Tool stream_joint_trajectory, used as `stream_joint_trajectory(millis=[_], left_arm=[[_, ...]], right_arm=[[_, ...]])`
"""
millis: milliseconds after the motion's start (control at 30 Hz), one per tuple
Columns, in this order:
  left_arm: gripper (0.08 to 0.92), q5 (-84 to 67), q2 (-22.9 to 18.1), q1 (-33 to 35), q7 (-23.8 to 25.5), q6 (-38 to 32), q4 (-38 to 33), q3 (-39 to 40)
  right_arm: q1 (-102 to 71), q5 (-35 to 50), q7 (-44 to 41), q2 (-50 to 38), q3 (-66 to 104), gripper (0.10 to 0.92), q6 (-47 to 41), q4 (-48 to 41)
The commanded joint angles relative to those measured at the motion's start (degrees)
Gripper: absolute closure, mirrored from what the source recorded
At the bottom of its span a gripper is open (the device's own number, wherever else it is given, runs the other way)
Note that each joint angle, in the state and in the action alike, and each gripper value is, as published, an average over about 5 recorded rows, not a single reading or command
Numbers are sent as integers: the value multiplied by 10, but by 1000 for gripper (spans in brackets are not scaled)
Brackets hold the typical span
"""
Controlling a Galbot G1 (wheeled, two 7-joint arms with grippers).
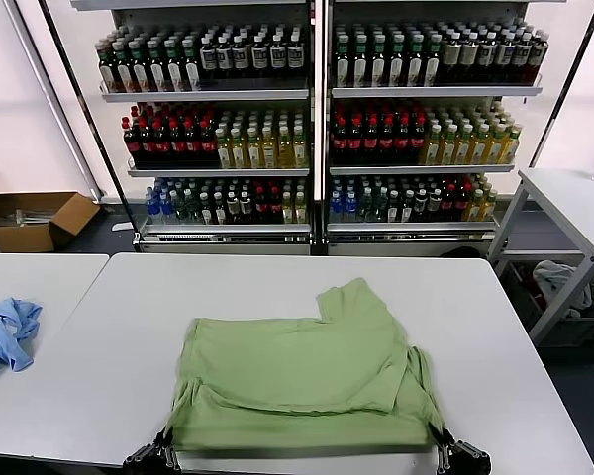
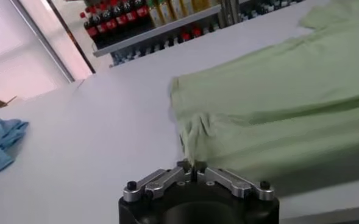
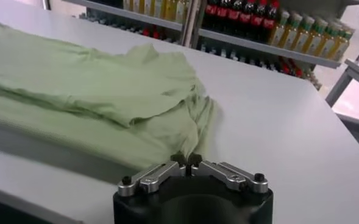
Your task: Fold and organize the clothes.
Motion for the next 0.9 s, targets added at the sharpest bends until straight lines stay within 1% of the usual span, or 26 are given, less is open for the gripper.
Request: stream_joint_trajectory(millis=[33,167,267,367,433,500,600,700,800,900], left_arm=[[771,57,-1,33,-2,-35,-16,8],[658,57,-1,25,5,-38,-31,-5],[571,41,-4,-2,17,-37,-65,-26],[485,11,-6,-58,31,-27,-98,-38],[424,-17,-6,-102,48,-21,-107,-38],[363,-49,-5,-149,68,-22,-97,-35],[277,-105,-10,-225,91,-24,-55,-31],[208,-155,-18,-291,106,-24,-5,-24],[182,-175,-25,-333,118,-21,36,-13],[178,-187,-27,-361,129,-14,75,-8]], right_arm=[[-37,4,27,13,-2,729,10,23],[-53,14,35,20,8,608,28,41],[-66,25,28,22,45,521,52,66],[-44,56,14,20,95,435,53,91],[-1,99,5,14,123,383,26,99],[61,156,-6,1,142,322,-9,91],[166,220,-31,-28,141,245,-43,50],[301,241,-71,-51,79,209,-57,-28],[456,247,-103,-58,-25,203,-68,-122],[584,250,-131,-51,-120,203,-77,-202]])
